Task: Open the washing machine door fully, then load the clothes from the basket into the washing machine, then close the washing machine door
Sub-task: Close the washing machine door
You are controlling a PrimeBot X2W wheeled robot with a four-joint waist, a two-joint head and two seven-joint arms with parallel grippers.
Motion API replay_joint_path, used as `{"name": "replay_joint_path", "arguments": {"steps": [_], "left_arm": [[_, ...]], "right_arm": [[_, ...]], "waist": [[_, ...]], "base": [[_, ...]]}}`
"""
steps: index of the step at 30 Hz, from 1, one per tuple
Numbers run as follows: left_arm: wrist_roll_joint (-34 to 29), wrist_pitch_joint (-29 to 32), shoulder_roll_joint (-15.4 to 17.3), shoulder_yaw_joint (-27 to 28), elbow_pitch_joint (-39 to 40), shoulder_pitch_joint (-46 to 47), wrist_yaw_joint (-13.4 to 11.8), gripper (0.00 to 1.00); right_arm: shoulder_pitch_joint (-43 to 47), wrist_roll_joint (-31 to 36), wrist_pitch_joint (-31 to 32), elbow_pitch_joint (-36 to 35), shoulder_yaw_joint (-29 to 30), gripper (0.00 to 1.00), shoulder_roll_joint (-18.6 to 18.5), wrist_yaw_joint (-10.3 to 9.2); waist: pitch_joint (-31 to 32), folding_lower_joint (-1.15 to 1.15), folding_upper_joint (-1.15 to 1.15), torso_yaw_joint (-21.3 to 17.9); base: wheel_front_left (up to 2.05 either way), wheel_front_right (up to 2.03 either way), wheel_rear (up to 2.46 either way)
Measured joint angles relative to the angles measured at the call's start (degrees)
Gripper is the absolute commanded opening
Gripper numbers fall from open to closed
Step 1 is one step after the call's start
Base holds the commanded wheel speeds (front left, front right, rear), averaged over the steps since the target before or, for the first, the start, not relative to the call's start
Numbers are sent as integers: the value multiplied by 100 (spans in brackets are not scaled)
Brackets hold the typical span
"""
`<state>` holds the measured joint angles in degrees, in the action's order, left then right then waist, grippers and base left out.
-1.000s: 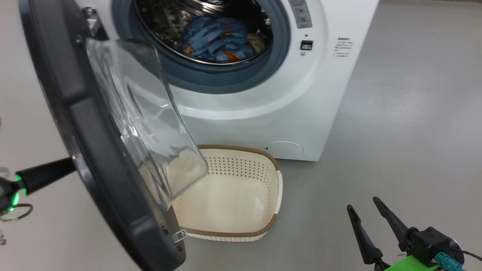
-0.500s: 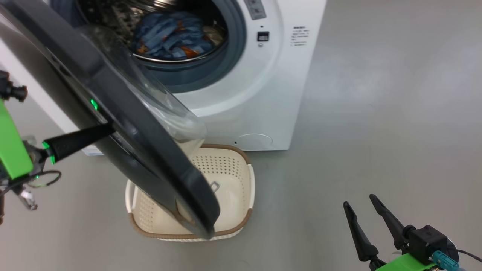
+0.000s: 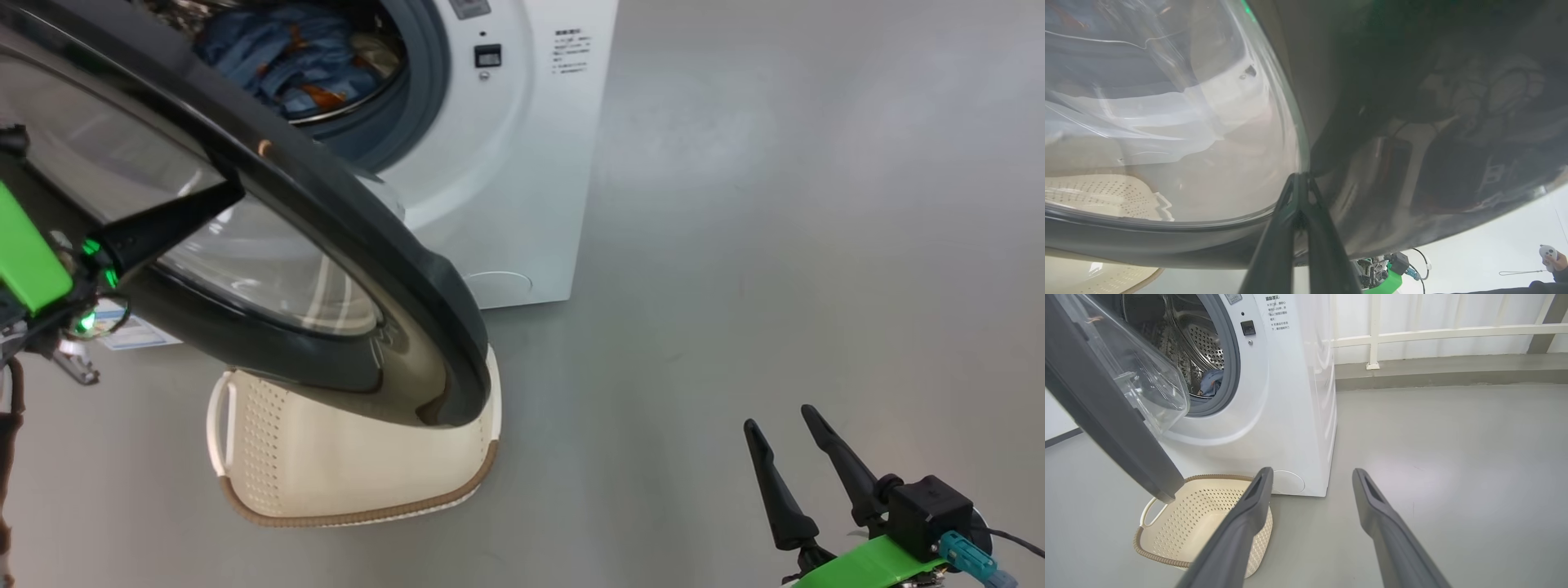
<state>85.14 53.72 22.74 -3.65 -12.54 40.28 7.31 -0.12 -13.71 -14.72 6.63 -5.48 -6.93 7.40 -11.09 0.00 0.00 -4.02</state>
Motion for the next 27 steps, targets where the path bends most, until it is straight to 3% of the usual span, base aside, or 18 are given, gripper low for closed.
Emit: {"name": "replay_joint_path", "arguments": {"steps": [12, 13, 15, 17, 18, 19, 27], "left_arm": [[-97, -424, 3, 53, 34, -139, 1, 0], [-97, -452, 15, 59, 70, -226, 1, 5], [-127, -581, 52, 68, 145, -449, 1, 36], [-180, -700, 119, 63, 238, -711, 1, 46], [-191, -775, 144, 66, 282, -844, 1, 79], [-213, -851, 164, 69, 335, -982, 1, 100], [-303, -1591, 291, 138, 699, -2004, 1, 100]], "right_arm": [[1, 1, 0, 0, 74, 100, -14, 0], [1, 1, 0, 2, 73, 100, -25, 0], [5, 1, 0, 9, 70, 100, -48, 0], [9, 1, 0, 18, 65, 100, -79, 0], [12, 1, 0, 21, 63, 100, -91, 0], [14, 1, 0, 23, 59, 100, -103, 0], [36, 1, 0, 23, 54, 100, -209, 0]], "waist": [[55, 0, 0, 96], [74, 0, 0, 122], [122, 0, 0, 175], [173, 0, 0, 232], [199, 0, 0, 259], [226, 0, 0, 284], [365, 0, 0, 469]], "base": [[0, 0, 0], [0, 0, 0], [0, 0, 0], [0, 0, 0], [0, 0, 0], [0, 0, 0], [0, 0, 0]]}}
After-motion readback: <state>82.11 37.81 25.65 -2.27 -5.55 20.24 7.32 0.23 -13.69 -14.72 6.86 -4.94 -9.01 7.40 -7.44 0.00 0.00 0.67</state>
